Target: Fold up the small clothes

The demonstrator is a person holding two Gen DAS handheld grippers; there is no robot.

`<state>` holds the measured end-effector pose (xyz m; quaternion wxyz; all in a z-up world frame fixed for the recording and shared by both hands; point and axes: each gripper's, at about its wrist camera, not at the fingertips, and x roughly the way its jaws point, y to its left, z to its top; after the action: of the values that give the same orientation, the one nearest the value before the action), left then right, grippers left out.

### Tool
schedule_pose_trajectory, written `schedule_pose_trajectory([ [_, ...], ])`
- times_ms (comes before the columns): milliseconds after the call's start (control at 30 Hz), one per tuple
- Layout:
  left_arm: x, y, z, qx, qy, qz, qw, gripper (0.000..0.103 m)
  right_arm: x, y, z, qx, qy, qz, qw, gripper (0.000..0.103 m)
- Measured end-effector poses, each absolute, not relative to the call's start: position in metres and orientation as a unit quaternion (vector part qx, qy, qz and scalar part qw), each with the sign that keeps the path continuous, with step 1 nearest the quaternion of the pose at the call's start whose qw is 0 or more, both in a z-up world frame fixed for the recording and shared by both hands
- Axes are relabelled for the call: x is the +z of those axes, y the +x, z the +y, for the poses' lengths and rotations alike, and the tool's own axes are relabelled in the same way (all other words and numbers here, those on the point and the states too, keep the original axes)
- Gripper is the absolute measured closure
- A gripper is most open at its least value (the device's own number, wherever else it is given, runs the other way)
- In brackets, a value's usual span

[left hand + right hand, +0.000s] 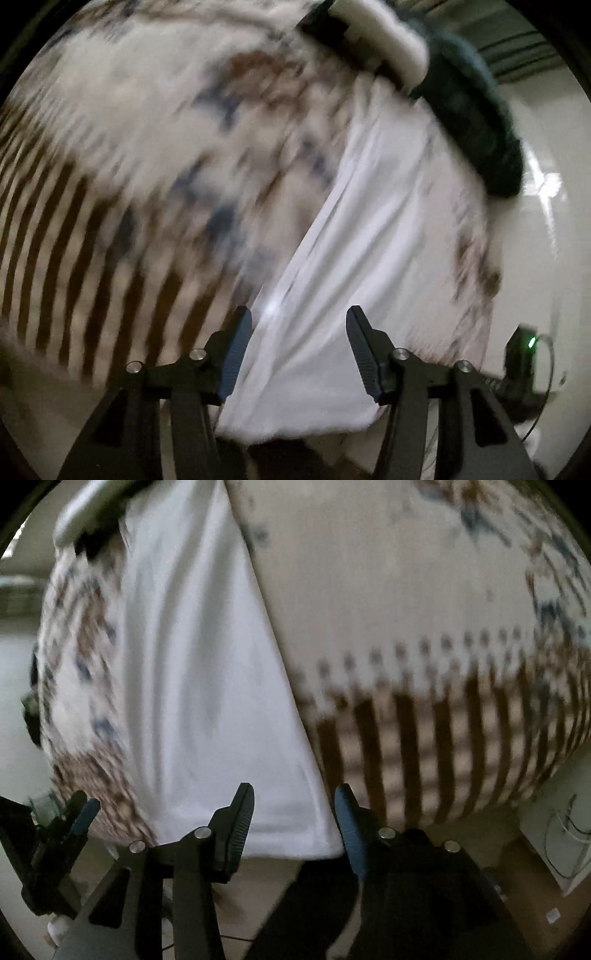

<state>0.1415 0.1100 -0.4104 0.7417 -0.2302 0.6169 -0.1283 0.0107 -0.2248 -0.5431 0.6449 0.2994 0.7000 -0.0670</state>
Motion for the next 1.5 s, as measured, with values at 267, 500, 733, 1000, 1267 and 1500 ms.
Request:
schedule_pose_trajectory([
  [267, -0.416, 0.336, 0.031, -0.156, -0.222, 0.577, 0.771, 0.052, -0.528, 0.15, -0.283, -0.071, 0.342, 0.626, 0.697, 0.055],
  [500, -0.474, 0.452, -0.041, -0.154, -0.159, 0.61, 0.761, 0.052, -0.565, 0.26, -0.348, -0.054, 0.369, 0.617, 0.693, 0.055],
  [733, -0.492, 0.478, -0.053, -0.148, -0.112, 0.584, 0.79, 0.1, -0.599, 0.323, -0.364, -0.037, 0.338, 0.64, 0.689, 0.055],
  [1000, -0.509, 0.493, -0.009, -0.141, -0.145, 0.611, 0.765, 0.099, -0.619, 0.334, -0.363, -0.04, 0.327, 0.665, 0.671, 0.055],
  [1267, -0.493, 0.5, 0.009, -0.181, -0.208, 0.607, 0.746, 0.036, -0.599, 0.357, -0.366, -0.014, 0.344, 0.647, 0.68, 0.041],
  [1500, -0.531, 0.521, -0.001, -0.185, -0.193, 0.622, 0.736, 0.035, -0.618, 0.451, -0.359, 0.049, 0.342, 0.627, 0.698, 0.035],
])
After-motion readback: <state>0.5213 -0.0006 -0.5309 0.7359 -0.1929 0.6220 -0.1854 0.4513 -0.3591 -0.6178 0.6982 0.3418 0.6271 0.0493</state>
